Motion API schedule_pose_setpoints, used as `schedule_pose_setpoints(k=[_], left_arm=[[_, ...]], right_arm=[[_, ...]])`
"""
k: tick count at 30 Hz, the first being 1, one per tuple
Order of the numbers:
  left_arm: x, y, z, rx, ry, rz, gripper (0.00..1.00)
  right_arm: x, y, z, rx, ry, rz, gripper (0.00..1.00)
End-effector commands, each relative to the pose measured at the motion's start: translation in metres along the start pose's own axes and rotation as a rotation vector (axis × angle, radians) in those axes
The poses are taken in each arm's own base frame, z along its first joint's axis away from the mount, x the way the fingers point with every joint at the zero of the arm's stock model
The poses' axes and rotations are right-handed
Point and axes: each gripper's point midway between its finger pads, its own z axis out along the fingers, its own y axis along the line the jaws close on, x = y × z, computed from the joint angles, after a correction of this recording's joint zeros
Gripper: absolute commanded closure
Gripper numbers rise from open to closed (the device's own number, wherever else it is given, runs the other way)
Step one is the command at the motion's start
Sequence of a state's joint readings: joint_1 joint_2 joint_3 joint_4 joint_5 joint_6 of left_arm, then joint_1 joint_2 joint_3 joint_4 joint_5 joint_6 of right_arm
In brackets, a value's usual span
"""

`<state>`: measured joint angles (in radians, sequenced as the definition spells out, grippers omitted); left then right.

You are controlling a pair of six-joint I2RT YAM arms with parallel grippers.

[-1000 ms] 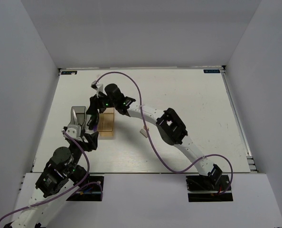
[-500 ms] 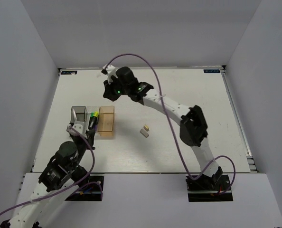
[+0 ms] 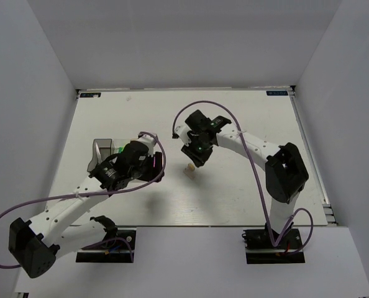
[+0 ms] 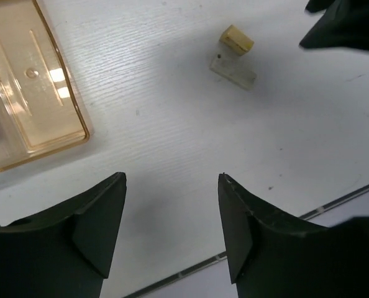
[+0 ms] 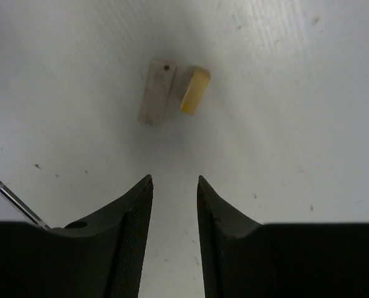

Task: Sort the stationery into containers
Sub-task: Grab a piece of stationery with the right arm

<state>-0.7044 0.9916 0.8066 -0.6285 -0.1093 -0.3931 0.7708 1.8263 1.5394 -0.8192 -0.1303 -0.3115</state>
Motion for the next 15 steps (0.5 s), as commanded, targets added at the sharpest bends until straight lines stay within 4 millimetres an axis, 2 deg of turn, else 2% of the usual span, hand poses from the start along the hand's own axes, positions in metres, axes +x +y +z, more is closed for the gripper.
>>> schedule_pose_setpoints(k=[1, 2, 3, 4, 5, 6, 8, 11, 15], left_arm=[[-0.012, -0.018, -0.017, 0.069, -0.018, -0.082, 0.31], [-0.009, -0.018, -0.018, 0.079, -0.018, -0.084, 0.39], [-0.007, -0.018, -0.019, 0.081, -0.019, -0.084, 0.55], [-0.006, -0.016, -0.019, 0.076, -0.024, -0.091, 0.80], [0.000, -0.012, -0.022, 0.076, -0.031, -0.091, 0.87], [0.003, -0.010, -0.024, 0.069, -0.033, -0.091, 0.88], [0.009, -0.004, -0.030, 0.064, -0.045, -0.090, 0.77], [0.020, 0.005, -0.039, 0.049, -0.054, -0.079, 0.41], [0.036, 0.018, -0.046, 0.022, -0.061, -0.074, 0.37]], right_arm=[[0.027, 0.008, 0.007, -0.025, 0.089, 0.019, 0.61], [0.029, 0.009, 0.012, -0.031, 0.105, 0.025, 0.59], [0.033, 0.009, 0.020, -0.036, 0.127, 0.039, 0.59], [0.029, 0.006, 0.020, -0.028, 0.126, 0.047, 0.59], [0.029, 0.006, 0.023, -0.032, 0.133, 0.056, 0.58], [0.032, 0.004, 0.031, -0.038, 0.148, 0.088, 0.57], [0.026, 0.005, 0.037, -0.047, 0.129, 0.091, 0.53], [0.021, 0.008, 0.050, -0.072, 0.114, 0.107, 0.51], [0.010, 0.006, 0.060, -0.082, 0.092, 0.133, 0.51]])
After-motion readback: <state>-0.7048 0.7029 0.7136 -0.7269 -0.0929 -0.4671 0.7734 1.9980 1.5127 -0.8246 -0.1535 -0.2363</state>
